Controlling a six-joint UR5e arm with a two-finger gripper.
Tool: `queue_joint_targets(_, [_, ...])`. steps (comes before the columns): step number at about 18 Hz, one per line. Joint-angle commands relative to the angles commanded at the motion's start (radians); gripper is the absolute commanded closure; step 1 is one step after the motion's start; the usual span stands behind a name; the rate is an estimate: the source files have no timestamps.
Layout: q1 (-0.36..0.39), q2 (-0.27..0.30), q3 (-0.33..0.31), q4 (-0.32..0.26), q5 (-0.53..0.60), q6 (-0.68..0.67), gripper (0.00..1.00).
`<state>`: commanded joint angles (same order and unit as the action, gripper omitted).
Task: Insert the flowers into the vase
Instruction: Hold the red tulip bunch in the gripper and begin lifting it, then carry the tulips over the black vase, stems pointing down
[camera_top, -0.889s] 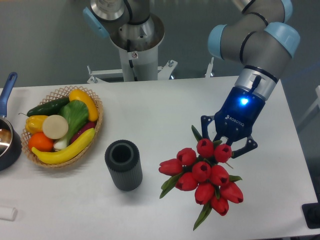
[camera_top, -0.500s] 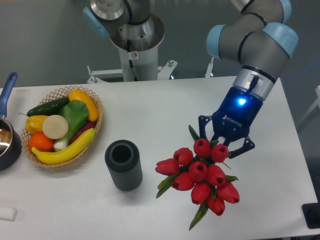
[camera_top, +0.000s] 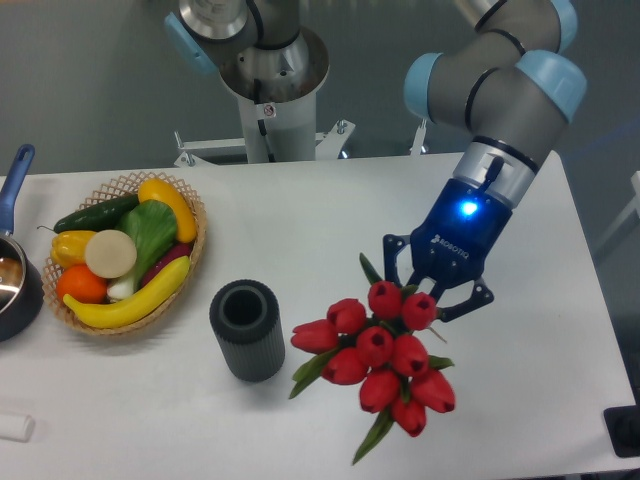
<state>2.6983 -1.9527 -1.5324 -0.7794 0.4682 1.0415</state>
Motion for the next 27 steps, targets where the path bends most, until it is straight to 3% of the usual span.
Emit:
queue_joint_targets(3, [-0.012,-0.011,-0.005,0.015,-0.092,0.021,0.87])
queue_joint_targets(7, [-0.014,0.001,-0.078,0.019,-0.227,0.084,0.87])
queue_joint_targets(15, [-0.014,0.139,-0.279,0.020,-0.420,0.176,0.87])
queue_joint_targets(18, [-0.018,0.175,-0.311,0.020,-0.422,0.176,0.87])
queue_joint_targets(27, [-0.071,0.175,-0.350,0.020,-0.436,0.227,0.87])
